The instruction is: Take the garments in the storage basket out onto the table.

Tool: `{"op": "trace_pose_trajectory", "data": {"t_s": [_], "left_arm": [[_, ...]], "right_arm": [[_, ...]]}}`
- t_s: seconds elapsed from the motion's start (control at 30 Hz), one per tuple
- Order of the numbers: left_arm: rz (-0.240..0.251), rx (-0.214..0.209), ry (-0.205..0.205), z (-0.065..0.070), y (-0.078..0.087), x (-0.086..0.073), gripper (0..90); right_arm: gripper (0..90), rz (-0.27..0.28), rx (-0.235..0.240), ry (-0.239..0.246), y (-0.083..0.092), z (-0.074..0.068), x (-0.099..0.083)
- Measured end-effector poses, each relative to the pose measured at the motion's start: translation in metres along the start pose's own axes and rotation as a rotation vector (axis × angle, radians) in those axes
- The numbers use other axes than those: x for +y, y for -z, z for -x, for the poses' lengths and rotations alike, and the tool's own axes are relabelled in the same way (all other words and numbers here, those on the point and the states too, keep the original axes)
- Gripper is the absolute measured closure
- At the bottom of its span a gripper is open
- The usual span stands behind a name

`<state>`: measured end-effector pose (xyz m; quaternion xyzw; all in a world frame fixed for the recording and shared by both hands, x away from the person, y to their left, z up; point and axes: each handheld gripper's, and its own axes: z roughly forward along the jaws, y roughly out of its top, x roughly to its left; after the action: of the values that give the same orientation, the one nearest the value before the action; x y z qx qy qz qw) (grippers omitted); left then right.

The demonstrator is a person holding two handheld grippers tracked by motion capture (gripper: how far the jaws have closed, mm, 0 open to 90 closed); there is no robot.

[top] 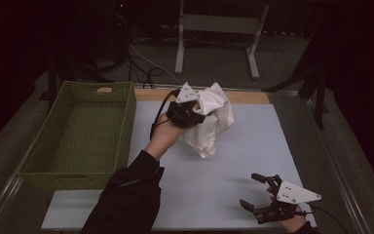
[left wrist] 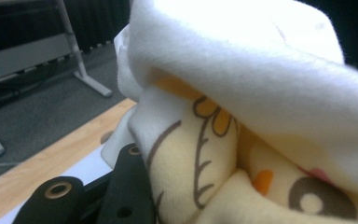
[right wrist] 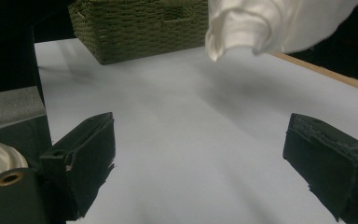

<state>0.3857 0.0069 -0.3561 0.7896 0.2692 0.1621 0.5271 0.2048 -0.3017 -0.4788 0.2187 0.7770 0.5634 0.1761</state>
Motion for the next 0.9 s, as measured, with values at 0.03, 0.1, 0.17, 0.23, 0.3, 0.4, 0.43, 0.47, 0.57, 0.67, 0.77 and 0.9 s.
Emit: {"op": "trace_pose_trajectory", "data": {"t_s": [0.03,0.1,0.17,0.23,0.3,0.4,0.43,0.47,0.57,0.67,0.77,0.9], "left_arm": [[-0.009,-0.002,-0.001,0.0,-0.002,-0.002,68.0],[-0.024,-0.009,-0.004,0.0,-0.007,-0.004,67.9],[-0.04,-0.016,0.0,0.001,-0.012,-0.006,67.6],[-0.051,-0.016,0.002,0.002,-0.017,-0.007,67.3],[-0.064,-0.024,-0.001,0.002,-0.021,-0.008,66.7],[-0.093,-0.041,0.002,0.004,-0.028,-0.008,63.3],[-0.098,-0.041,-0.001,0.004,-0.03,-0.008,61.1],[-0.113,-0.043,0.003,0.005,-0.032,-0.007,57.7],[-0.172,-0.038,0.01,0.006,-0.04,-0.007,34.0],[-0.234,-0.057,0.048,0.007,-0.046,-0.006,17.1],[-0.268,-0.095,0.088,0.006,-0.047,-0.004,2.2],[-0.276,-0.079,0.066,0.008,-0.041,0.0,0.0]], "right_arm": [[9.3,0.002,-0.001,0.006,0.0,0.0,0.0],[9.3,0.003,-0.002,0.003,0.0,0.0,0.0],[9.3,0.005,-0.001,0.006,0.0,0.0,0.0],[9.3,0.004,0.0,0.004,0.0,0.0,0.0],[9.3,0.005,0.0,0.006,0.0,0.0,0.0],[9.3,0.003,-0.002,0.005,0.001,0.0,0.0],[9.3,0.004,-0.001,0.003,0.001,0.0,0.0],[9.3,0.003,-0.001,0.003,0.001,0.0,0.0],[9.3,0.007,0.001,-0.001,0.001,0.0,-0.001],[9.3,0.011,0.001,0.0,0.002,0.001,-0.001],[9.3,0.011,-0.001,-0.003,0.003,0.001,-0.001],[9.3,0.01,-0.004,-0.003,0.002,0.0,-0.001]]}}
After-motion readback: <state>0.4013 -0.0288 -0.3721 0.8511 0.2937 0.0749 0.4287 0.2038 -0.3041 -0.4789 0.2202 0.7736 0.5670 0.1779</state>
